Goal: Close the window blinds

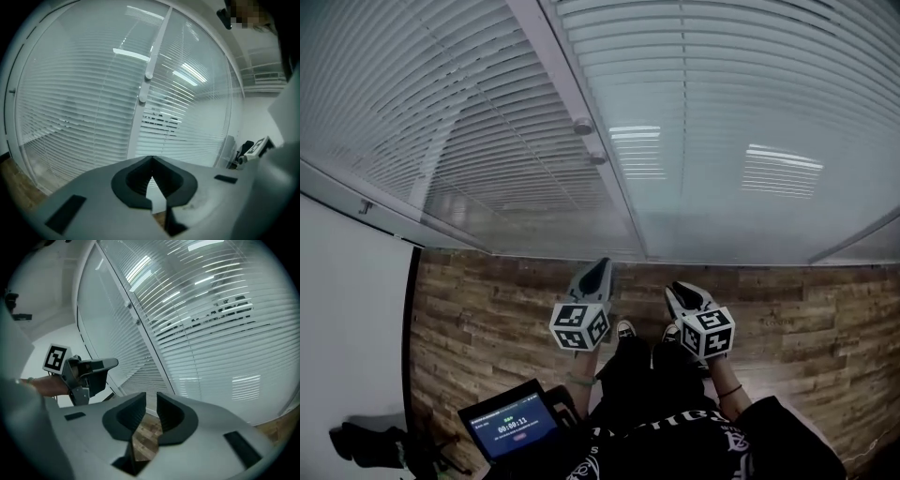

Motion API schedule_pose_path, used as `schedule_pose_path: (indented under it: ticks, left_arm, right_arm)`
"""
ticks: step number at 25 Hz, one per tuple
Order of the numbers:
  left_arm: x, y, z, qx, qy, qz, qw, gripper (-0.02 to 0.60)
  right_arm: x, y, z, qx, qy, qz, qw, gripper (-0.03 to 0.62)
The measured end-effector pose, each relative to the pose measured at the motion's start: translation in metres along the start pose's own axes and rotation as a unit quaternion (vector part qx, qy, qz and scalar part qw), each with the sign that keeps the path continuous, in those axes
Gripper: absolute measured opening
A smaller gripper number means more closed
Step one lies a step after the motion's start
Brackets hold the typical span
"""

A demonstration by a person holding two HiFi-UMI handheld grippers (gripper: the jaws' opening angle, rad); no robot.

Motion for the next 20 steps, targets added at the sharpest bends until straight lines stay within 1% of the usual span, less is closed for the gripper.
schedule_pose_path:
  ticks: [5,9,11,15,17,20]
  left_arm:
    - [0.026,0.036,0.001,0.012,0.037,0.001,0.9992,0.005]
    - [0.043,0.066,0.005,0.024,0.074,-0.004,0.9970,0.005]
    - [0.054,0.089,0.006,0.033,0.089,-0.007,0.9955,0.005]
    - [0.073,0.155,0.013,0.051,0.081,-0.012,0.9953,0.005]
    - [0.082,0.190,0.019,0.062,0.084,-0.019,0.9943,0.005]
    - [0.101,0.240,0.026,0.078,0.089,-0.019,0.9928,0.005]
  right_arm:
    - [0.012,-0.005,0.024,-0.009,0.015,0.003,1.000,0.083]
    - [0.020,-0.006,0.052,-0.013,0.028,-0.005,1.000,0.083]
    - [0.030,-0.004,0.070,-0.010,0.031,-0.012,0.999,0.083]
    - [0.065,0.007,0.122,-0.005,0.031,-0.026,0.999,0.083]
    - [0.089,0.013,0.148,-0.001,0.028,-0.033,0.999,0.083]
    - [0.129,0.030,0.180,0.015,0.017,-0.041,0.999,0.083]
Point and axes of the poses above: the fingertips, and each gripper's own axes: y backward along the fingers, z to its left, x out of its underside, the point moved 4 cm from there along y, backward along the fingers, and after that the axes turned 10 degrees about -y, right-handed, at the moved point
